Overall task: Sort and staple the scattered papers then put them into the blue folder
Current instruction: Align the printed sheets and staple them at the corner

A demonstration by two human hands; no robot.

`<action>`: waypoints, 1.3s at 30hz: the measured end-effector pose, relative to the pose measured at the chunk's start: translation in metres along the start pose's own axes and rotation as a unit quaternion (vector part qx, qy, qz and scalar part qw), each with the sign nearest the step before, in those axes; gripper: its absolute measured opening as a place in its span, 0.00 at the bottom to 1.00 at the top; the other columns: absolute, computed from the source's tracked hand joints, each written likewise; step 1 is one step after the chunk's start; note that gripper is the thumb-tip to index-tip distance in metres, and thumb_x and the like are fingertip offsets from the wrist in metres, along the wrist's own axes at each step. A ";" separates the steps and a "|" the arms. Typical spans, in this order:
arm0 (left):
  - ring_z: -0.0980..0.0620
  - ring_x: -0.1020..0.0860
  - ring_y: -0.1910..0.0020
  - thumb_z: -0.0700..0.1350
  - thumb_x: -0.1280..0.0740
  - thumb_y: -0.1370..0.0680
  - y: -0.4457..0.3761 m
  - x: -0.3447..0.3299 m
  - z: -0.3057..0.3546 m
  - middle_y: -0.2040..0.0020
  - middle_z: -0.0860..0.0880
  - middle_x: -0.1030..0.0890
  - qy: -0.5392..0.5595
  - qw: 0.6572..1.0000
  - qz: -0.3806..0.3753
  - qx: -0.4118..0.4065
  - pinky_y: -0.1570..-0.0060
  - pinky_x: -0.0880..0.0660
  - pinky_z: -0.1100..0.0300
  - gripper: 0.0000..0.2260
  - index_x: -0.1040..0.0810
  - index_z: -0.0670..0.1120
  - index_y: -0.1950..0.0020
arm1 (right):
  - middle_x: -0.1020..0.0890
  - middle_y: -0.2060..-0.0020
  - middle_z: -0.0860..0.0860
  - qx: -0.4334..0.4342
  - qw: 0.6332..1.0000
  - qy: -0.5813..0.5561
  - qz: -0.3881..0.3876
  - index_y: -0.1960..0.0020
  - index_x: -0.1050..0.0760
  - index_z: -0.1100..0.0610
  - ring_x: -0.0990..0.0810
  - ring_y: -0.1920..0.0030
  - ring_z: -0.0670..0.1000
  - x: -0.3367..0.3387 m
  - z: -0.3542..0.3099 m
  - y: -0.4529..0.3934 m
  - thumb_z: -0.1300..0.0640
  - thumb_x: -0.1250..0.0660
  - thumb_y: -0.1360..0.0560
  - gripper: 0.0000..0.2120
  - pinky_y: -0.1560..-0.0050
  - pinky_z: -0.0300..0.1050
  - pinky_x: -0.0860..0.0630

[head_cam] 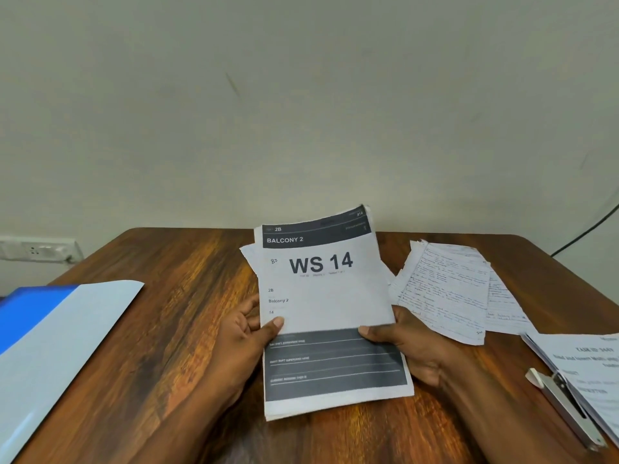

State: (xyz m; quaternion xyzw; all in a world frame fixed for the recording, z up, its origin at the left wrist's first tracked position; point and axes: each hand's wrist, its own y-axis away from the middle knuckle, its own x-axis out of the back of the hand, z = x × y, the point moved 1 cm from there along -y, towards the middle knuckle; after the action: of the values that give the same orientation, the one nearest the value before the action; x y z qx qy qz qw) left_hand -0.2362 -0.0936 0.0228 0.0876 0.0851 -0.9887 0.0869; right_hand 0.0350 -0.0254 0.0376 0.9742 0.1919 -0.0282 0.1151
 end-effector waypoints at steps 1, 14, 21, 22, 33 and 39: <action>0.40 0.13 0.47 0.34 0.30 0.20 -0.001 0.001 -0.002 0.45 0.42 0.12 -0.006 1.000 0.002 0.001 0.51 0.15 0.49 0.19 0.24 0.46 0.30 | 0.12 0.47 0.54 0.002 1.000 0.002 -0.002 0.37 0.21 0.58 0.14 0.44 0.56 -0.001 -0.001 0.001 0.65 0.25 0.25 0.17 0.43 0.51 0.18; 0.42 0.14 0.43 0.33 0.31 0.19 0.003 0.000 -0.005 0.40 0.45 0.13 -0.104 0.988 -0.092 0.068 0.44 0.17 0.44 0.19 0.25 0.45 0.30 | 0.12 0.46 0.55 0.121 0.974 -0.096 0.166 0.38 0.19 0.57 0.13 0.47 0.60 0.008 0.008 -0.019 0.65 0.28 0.22 0.14 0.43 0.57 0.18; 0.45 0.14 0.43 0.44 0.33 0.17 0.005 -0.002 -0.005 0.39 0.49 0.14 -0.107 0.989 -0.075 0.075 0.45 0.16 0.44 0.17 0.27 0.48 0.28 | 0.12 0.48 0.46 0.139 0.979 0.005 0.148 0.40 0.19 0.50 0.13 0.46 0.52 -0.016 0.019 -0.021 0.62 0.25 0.24 0.15 0.40 0.56 0.18; 0.46 0.13 0.44 0.42 0.34 0.17 0.005 -0.001 -0.006 0.41 0.50 0.13 -0.106 0.989 -0.068 0.074 0.48 0.15 0.48 0.15 0.26 0.48 0.29 | 0.12 0.49 0.43 0.140 0.978 0.024 0.154 0.40 0.20 0.48 0.13 0.47 0.49 -0.018 0.019 -0.020 0.61 0.25 0.23 0.15 0.42 0.52 0.18; 0.47 0.13 0.45 0.41 0.34 0.16 0.006 -0.002 -0.002 0.42 0.52 0.13 -0.132 0.989 -0.043 0.058 0.48 0.15 0.49 0.15 0.26 0.51 0.30 | 0.18 0.47 0.37 0.295 0.894 0.178 0.285 0.34 0.25 0.40 0.16 0.51 0.38 -0.014 0.006 -0.003 0.58 0.23 0.25 0.24 0.63 0.35 0.18; 0.46 0.13 0.46 0.40 0.34 0.17 0.008 -0.002 -0.001 0.42 0.50 0.12 -0.125 0.989 -0.051 0.054 0.51 0.15 0.51 0.15 0.26 0.50 0.30 | 0.16 0.50 0.39 0.319 0.868 0.239 0.296 0.42 0.20 0.41 0.15 0.55 0.43 -0.016 0.009 0.000 0.52 0.25 0.25 0.13 0.65 0.32 0.20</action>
State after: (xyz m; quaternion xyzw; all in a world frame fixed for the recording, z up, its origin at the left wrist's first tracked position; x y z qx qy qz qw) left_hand -0.2327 -0.1013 0.0204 -0.0367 0.0244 -0.9981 0.0420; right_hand 0.0200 -0.0330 0.0308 0.9460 -0.1033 0.1813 -0.2481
